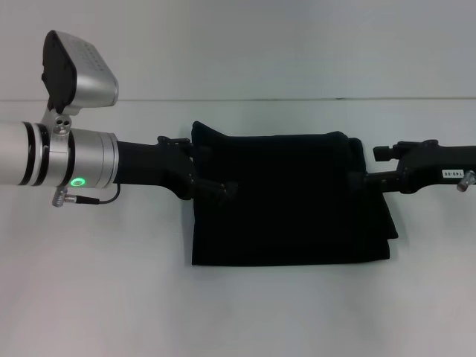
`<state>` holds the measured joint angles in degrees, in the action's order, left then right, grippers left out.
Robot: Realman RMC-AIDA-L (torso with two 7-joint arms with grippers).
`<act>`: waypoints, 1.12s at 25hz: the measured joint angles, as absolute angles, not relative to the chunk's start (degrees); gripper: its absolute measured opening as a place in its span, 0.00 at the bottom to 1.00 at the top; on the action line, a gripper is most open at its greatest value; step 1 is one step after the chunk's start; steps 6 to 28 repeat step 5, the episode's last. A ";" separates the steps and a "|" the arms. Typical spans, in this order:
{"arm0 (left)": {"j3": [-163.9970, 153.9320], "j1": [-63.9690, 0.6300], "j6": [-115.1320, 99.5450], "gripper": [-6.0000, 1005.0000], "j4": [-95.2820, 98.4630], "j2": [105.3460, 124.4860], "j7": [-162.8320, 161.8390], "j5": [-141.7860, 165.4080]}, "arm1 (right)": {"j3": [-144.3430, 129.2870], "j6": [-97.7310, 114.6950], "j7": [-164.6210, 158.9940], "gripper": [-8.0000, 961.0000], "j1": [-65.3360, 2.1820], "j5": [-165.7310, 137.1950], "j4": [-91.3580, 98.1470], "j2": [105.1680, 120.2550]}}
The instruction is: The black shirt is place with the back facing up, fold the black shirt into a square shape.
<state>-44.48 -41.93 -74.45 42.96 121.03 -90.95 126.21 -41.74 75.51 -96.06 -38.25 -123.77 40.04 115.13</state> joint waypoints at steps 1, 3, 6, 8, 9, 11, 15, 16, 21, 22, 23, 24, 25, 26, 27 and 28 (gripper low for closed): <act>-44.48 -41.93 -74.44 0.93 42.93 121.03 -90.95 126.21 | -41.71 75.43 -96.06 0.96 -38.20 -123.75 39.88 115.14; -44.50 -41.92 -74.44 0.93 42.89 121.03 -90.96 126.21 | -41.69 75.34 -96.06 0.96 -38.18 -123.79 39.59 115.14; -44.65 -41.93 -74.44 0.93 42.88 121.03 -91.12 126.21 | -41.68 75.50 -96.06 0.96 -38.19 -123.80 39.48 115.12; -44.65 -41.93 -74.44 0.93 42.88 121.03 -91.12 126.21 | -41.68 75.50 -96.06 0.96 -38.19 -123.80 39.48 115.12; -44.65 -41.93 -74.44 0.93 42.88 121.03 -91.12 126.21 | -41.68 75.50 -96.06 0.96 -38.19 -123.80 39.48 115.12; -44.65 -41.93 -74.44 0.93 42.88 121.03 -91.12 126.21 | -41.68 75.50 -96.06 0.96 -38.19 -123.80 39.48 115.12; -44.65 -41.93 -74.44 0.93 42.88 121.03 -91.12 126.21 | -41.68 75.50 -96.06 0.96 -38.19 -123.80 39.48 115.12; -44.65 -41.93 -74.44 0.93 42.88 121.03 -91.12 126.21 | -41.68 75.50 -96.06 0.96 -38.19 -123.80 39.48 115.12; -44.65 -41.93 -74.44 0.93 42.88 121.03 -91.12 126.21 | -41.68 75.50 -96.06 0.96 -38.19 -123.80 39.48 115.12; -44.65 -41.93 -74.44 0.93 42.88 121.03 -91.12 126.21 | -41.68 75.50 -96.06 0.96 -38.19 -123.80 39.48 115.12; -44.65 -41.93 -74.44 0.93 42.88 121.03 -91.12 126.21 | -41.68 75.50 -96.06 0.96 -38.19 -123.80 39.48 115.12; -44.65 -41.93 -74.44 0.93 42.88 121.03 -91.12 126.21 | -41.68 75.50 -96.06 0.96 -38.19 -123.80 39.48 115.12; -44.65 -41.93 -74.44 0.93 42.88 121.03 -91.12 126.21 | -41.68 75.50 -96.06 0.96 -38.19 -123.80 39.48 115.12; -44.65 -41.93 -74.44 0.93 42.88 121.03 -91.12 126.21 | -41.68 75.50 -96.06 0.96 -38.19 -123.80 39.48 115.12; -44.65 -41.93 -74.44 0.93 42.88 121.03 -91.12 126.21 | -41.68 75.50 -96.06 0.96 -38.19 -123.80 39.48 115.12; -44.65 -41.93 -74.44 0.93 42.88 121.03 -91.12 126.21 | -41.68 75.50 -96.06 0.96 -38.19 -123.80 39.48 115.12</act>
